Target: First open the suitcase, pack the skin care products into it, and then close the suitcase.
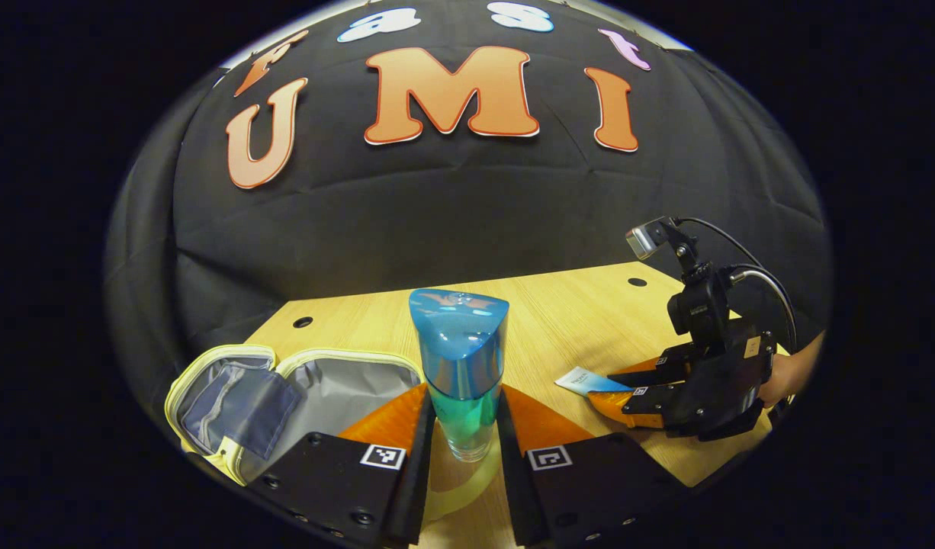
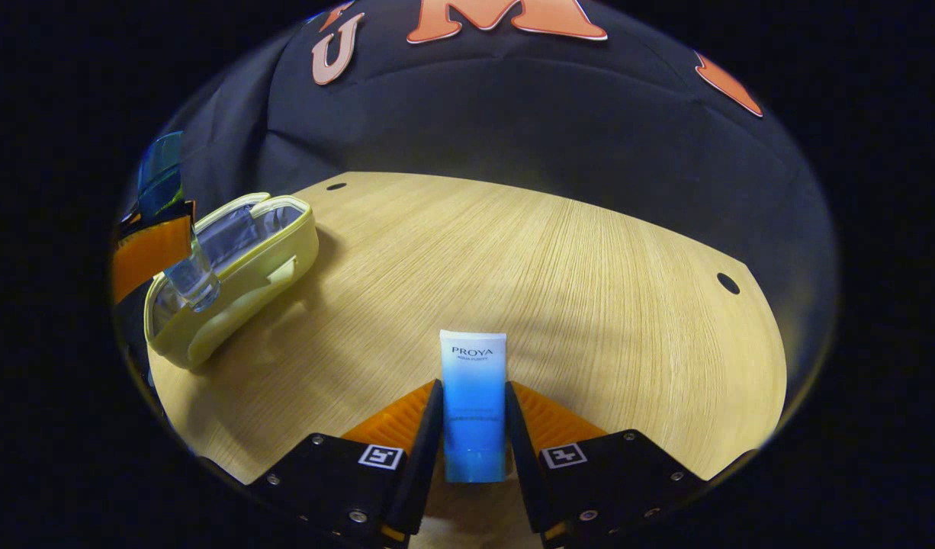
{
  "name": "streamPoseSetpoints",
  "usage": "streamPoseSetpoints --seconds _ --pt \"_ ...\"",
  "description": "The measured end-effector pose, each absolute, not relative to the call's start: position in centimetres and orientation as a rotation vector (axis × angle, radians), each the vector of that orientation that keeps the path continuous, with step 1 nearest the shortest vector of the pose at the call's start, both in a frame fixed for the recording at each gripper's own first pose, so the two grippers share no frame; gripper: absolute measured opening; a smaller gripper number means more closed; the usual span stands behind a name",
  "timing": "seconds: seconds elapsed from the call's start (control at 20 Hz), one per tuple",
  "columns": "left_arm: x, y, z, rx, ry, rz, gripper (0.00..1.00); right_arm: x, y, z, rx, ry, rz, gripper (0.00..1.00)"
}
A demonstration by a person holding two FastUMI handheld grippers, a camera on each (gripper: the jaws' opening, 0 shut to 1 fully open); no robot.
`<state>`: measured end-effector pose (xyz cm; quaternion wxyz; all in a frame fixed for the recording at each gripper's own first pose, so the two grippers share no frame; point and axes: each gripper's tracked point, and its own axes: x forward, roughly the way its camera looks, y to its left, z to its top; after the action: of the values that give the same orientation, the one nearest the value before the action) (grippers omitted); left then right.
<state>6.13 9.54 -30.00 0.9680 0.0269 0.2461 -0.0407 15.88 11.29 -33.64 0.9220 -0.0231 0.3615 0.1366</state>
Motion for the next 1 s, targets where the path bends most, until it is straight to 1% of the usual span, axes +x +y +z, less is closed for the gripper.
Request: streamPoseSetpoints --seconds 0.1,0.15,0.2,0.25,0.3,0.45,0.6,1.0 --pt "6.2 9.4 -30.1 0.056 0.5 -0.088 0.45 15.6 11.5 -33.7 -0.045 0.759 0.285 0.48" --pt "6.2 9.4 -30.0 0.055 0.502 -0.089 0.43 15.4 11.5 -33.6 -0.043 0.767 0.285 0.43" --pt "6.2 9.6 -30.0 0.057 0.502 -0.087 0.43 15.1 11.7 -33.6 -0.038 0.773 0.3 0.41" --pt "6.3 9.8 -29.9 0.058 0.502 -0.084 0.43 14.9 11.6 -33.5 -0.04 0.776 0.294 0.4" --pt "6.3 9.9 -29.9 0.057 0.5 -0.083 0.43 14.5 11.9 -33.5 -0.038 0.787 0.313 0.36" --pt "6.1 10.5 -29.6 0.055 0.501 -0.073 0.43 14.0 11.7 -33.1 -0.069 0.779 0.304 0.36" --pt "6.0 11.2 -29.0 0.046 0.494 -0.059 0.43 13.8 11.8 -31.6 -0.01 0.76 0.3 0.36" --pt "6.0 11.0 -25.0 0.022 0.45 -0.056 0.43 13.4 10.1 -22.8 0.085 0.618 0.266 0.35"
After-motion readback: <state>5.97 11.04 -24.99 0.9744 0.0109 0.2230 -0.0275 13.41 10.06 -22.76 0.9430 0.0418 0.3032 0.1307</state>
